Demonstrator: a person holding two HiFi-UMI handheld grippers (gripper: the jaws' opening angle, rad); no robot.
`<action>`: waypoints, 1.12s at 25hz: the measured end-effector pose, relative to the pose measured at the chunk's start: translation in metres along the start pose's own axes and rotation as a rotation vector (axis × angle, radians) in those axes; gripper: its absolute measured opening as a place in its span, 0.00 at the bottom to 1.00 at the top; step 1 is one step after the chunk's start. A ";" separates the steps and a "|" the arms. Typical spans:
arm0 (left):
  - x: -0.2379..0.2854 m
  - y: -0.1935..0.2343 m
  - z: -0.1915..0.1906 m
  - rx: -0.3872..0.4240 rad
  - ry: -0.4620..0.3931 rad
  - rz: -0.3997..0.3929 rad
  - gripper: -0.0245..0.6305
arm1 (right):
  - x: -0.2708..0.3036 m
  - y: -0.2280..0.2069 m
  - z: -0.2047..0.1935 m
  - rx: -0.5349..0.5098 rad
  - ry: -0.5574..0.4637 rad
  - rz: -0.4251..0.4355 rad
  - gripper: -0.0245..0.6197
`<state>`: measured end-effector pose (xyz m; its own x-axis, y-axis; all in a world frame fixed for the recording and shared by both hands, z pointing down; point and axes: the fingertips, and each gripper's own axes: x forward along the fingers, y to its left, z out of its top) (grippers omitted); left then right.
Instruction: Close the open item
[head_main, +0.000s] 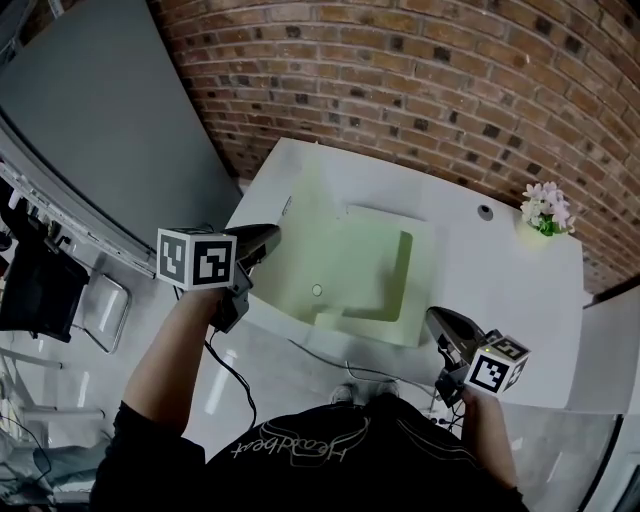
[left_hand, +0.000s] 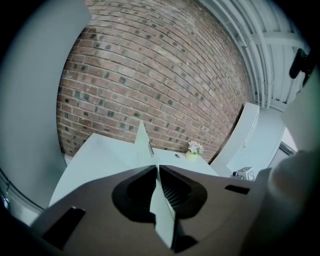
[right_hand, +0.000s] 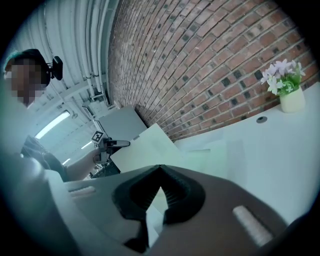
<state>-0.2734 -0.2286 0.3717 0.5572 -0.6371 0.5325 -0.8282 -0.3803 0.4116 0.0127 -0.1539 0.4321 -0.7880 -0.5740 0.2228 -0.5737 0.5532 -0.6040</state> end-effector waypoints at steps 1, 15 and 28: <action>0.001 -0.003 0.000 0.002 0.003 0.003 0.07 | -0.001 -0.004 0.000 -0.009 0.006 -0.007 0.04; 0.022 -0.054 -0.006 0.057 0.029 0.098 0.07 | -0.004 -0.039 -0.006 0.037 0.061 0.078 0.04; 0.054 -0.102 -0.025 0.081 0.032 0.184 0.08 | -0.013 -0.065 -0.004 0.084 0.119 0.170 0.04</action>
<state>-0.1575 -0.2072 0.3774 0.3967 -0.6794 0.6173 -0.9176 -0.3131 0.2450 0.0595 -0.1801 0.4720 -0.8954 -0.3989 0.1980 -0.4138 0.5808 -0.7011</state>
